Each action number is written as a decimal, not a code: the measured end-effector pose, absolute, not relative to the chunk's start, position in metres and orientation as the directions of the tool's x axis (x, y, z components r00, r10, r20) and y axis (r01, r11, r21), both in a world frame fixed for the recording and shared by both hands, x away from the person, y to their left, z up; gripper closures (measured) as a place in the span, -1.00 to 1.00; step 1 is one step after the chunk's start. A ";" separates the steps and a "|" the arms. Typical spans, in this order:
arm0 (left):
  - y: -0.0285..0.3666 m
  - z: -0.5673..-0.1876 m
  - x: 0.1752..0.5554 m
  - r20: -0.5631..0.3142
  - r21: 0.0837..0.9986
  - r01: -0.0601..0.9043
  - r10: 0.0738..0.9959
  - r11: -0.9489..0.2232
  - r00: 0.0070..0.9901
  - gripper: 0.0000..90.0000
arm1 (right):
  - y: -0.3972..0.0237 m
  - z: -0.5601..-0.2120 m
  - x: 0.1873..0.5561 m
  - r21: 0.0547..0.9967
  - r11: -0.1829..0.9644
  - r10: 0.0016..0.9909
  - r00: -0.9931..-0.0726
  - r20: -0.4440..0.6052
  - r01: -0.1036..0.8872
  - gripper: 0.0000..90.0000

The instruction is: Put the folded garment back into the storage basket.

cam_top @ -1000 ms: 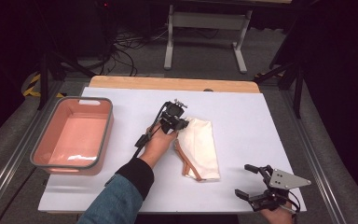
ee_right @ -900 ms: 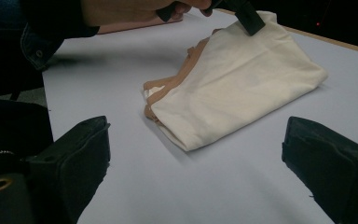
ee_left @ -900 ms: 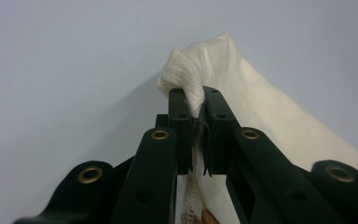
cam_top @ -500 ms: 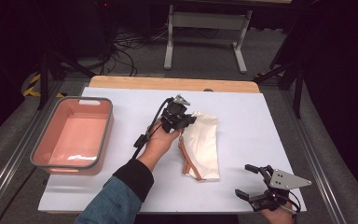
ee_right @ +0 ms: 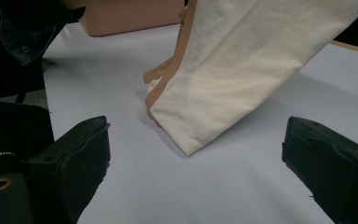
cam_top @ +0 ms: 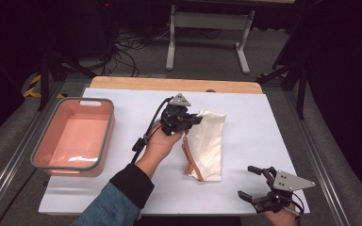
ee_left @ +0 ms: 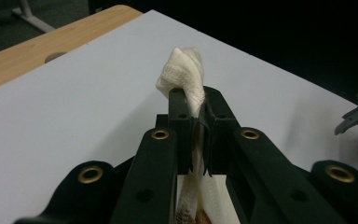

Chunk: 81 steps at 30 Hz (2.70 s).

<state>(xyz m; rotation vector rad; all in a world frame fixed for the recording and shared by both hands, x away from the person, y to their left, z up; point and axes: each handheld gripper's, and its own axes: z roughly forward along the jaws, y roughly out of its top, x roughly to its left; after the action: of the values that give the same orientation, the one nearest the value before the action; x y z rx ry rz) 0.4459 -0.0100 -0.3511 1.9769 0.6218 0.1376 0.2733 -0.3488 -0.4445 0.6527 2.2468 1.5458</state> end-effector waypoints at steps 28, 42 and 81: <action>0.020 -0.305 0.418 -0.105 0.939 0.236 0.444 -0.250 0.890 0.88 | -0.348 -0.445 0.275 0.936 0.302 0.544 -0.839 -0.013 0.182 -0.82; 0.051 -0.293 0.410 -0.088 0.952 0.215 0.479 -0.218 0.873 0.88 | -0.346 -0.445 0.277 0.935 0.306 0.539 -0.842 -0.014 0.181 -0.82; 0.166 -0.276 0.379 -0.076 0.959 0.235 0.651 -0.160 0.755 0.88 | -0.324 -0.444 0.299 0.932 0.322 0.488 -0.873 -0.013 0.166 -0.82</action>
<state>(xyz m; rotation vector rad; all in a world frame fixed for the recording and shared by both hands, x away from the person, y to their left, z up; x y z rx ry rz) 0.3793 0.1656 -0.2756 1.7332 0.7016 0.4247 0.2992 -0.3245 -0.4435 0.5880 2.3004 1.5685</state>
